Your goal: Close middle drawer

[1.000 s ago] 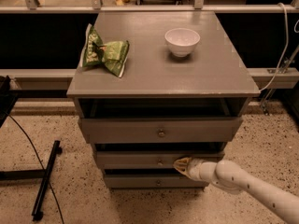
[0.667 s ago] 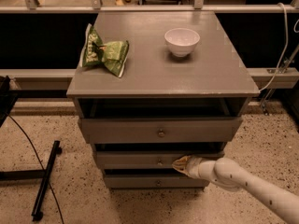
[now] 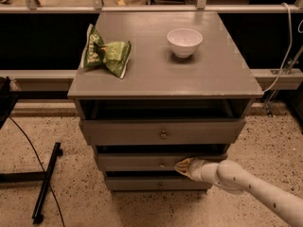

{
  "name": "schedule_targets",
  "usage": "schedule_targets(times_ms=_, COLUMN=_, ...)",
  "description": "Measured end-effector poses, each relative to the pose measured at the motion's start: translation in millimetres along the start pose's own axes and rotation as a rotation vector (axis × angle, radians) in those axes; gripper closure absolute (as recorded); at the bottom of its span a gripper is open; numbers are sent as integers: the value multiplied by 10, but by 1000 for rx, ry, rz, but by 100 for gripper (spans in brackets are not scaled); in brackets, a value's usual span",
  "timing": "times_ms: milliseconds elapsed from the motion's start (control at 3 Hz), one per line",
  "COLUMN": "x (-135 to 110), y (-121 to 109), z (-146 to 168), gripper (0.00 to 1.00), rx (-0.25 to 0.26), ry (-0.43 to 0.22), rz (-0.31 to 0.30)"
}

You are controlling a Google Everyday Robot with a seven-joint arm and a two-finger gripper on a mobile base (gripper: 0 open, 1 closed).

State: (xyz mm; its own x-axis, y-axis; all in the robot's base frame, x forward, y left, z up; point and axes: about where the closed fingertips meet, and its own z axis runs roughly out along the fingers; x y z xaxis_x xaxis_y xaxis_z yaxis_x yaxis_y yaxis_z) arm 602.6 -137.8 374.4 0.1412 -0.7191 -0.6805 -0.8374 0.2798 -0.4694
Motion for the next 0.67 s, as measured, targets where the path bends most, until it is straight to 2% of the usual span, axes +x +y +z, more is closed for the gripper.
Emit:
schedule_targets(times_ms=333, x=-87, y=206, z=-228, gripper=100, rx=-34, ry=-63, rz=-11)
schedule_targets(times_ms=667, x=-180, y=527, z=-682, gripper=100, rx=-102, ry=-160, rz=16)
